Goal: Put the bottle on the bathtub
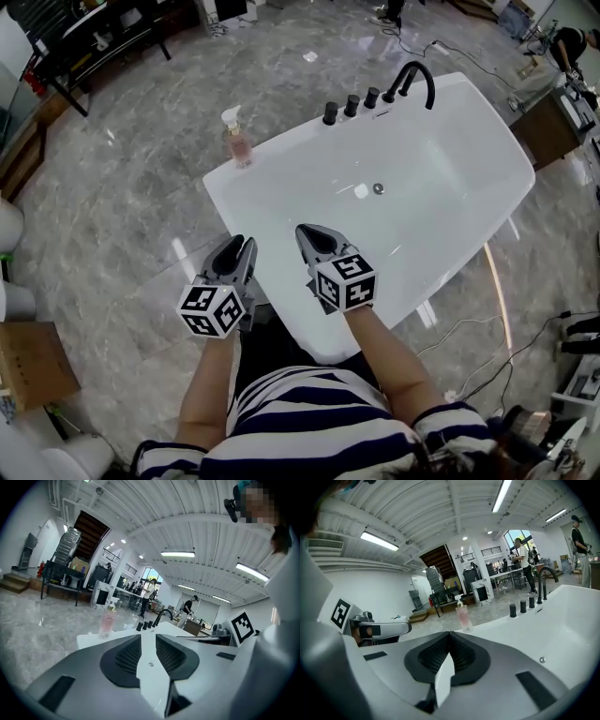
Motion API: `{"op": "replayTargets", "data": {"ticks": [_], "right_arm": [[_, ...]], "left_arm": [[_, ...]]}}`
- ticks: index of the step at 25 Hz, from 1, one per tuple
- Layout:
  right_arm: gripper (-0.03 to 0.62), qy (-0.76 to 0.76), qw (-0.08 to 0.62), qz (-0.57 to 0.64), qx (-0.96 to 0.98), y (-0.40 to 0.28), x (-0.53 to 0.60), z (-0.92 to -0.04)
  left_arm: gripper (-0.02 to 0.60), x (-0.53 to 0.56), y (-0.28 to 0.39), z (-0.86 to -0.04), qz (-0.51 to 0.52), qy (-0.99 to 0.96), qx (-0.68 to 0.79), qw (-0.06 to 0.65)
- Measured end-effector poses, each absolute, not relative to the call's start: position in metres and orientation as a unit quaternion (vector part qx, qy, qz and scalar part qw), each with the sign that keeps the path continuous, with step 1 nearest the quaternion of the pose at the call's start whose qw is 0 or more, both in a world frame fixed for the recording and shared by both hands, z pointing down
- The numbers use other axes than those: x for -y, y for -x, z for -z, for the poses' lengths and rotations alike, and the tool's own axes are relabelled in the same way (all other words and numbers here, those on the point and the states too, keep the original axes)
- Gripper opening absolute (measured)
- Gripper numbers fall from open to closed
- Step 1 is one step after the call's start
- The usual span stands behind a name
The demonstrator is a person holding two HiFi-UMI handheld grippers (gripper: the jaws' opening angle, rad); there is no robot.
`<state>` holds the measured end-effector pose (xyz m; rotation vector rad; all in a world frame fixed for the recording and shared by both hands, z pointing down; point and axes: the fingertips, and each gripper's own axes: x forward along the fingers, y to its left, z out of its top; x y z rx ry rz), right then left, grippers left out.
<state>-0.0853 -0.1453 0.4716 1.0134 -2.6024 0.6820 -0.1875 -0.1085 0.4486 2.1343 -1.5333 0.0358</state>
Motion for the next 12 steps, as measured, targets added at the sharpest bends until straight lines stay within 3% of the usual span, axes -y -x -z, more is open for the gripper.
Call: {"op": "replayTargets", "data": {"ticks": [12], "right_arm": [[0.026, -0.338, 0.134, -0.236, 0.901, 0.082, 0.141, -0.464]], "left_arm": [[0.097, 0.095, 0.187, -0.439, -0.012, -0.781, 0.575, 0.245]]}}
